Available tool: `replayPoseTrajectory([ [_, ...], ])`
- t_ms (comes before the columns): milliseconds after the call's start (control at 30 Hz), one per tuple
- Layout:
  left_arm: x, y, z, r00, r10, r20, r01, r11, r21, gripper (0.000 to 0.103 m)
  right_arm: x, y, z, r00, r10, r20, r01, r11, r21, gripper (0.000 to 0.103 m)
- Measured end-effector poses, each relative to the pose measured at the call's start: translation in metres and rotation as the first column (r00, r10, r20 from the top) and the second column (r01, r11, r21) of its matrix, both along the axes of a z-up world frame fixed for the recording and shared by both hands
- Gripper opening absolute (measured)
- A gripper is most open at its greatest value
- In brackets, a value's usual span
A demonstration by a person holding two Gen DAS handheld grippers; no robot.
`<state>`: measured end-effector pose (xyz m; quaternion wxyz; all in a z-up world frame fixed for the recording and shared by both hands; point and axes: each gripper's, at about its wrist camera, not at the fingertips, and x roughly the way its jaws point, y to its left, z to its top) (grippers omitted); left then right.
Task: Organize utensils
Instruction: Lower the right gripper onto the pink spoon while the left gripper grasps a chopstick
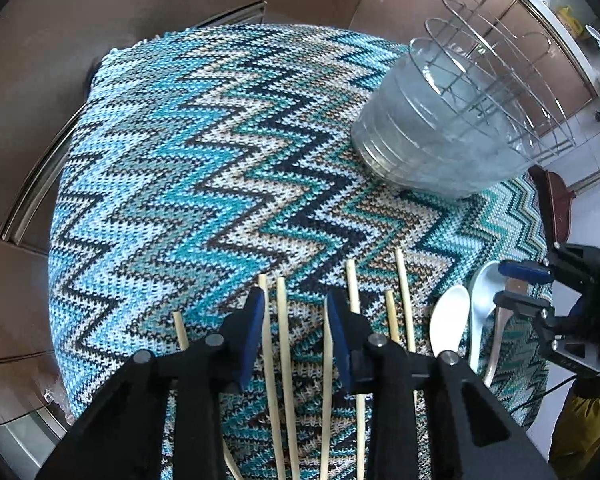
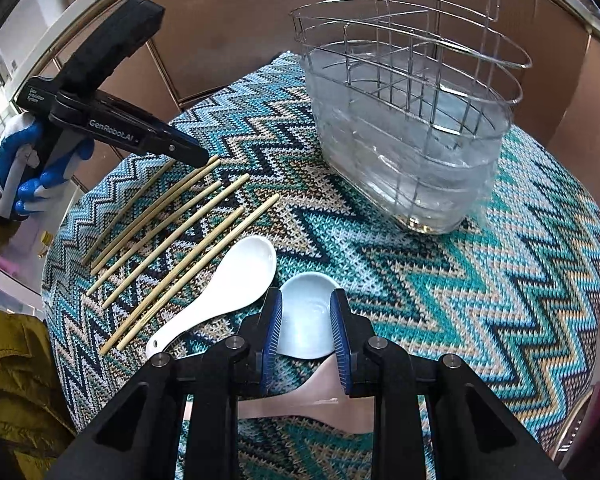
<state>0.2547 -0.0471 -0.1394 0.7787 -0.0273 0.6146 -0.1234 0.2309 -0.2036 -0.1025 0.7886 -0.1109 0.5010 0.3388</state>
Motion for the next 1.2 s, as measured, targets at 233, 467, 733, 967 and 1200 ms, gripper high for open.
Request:
replayPoseTrajectory([
  [233,0.005,-0.005,-0.008,1.000,-0.002,-0.028,0.002,1.000,-0.005,0.021,0.008,-0.005,0.004,1.000,-0.004,0.004,0.004,1.000,0.012,0.025],
  [467,0.010,-0.007,-0.020,0.998,0.010,-0.061,-0.010,1.000,-0.007,0.021,0.011,-0.006,0.004,1.000,0.005,-0.007,-0.005,1.000,0.018,0.025],
  [733,0.014,-0.009,-0.029,0.997,-0.001,-0.071,0.000,1.000,-0.007,0.017,0.023,-0.003,0.003,0.999,0.031,-0.028,-0.031,1.000,0.003,0.025],
  [967,0.014,-0.008,-0.032,0.998,0.005,-0.068,-0.005,1.000,-0.007,0.014,0.028,-0.005,-0.004,0.996,0.059,-0.064,-0.061,0.998,-0.026,0.025],
  [1200,0.014,-0.001,-0.032,0.998,0.020,-0.065,-0.020,1.000,-0.003,0.009,0.029,0.005,-0.018,0.991,0.100,-0.085,-0.106,0.992,-0.065,0.017],
])
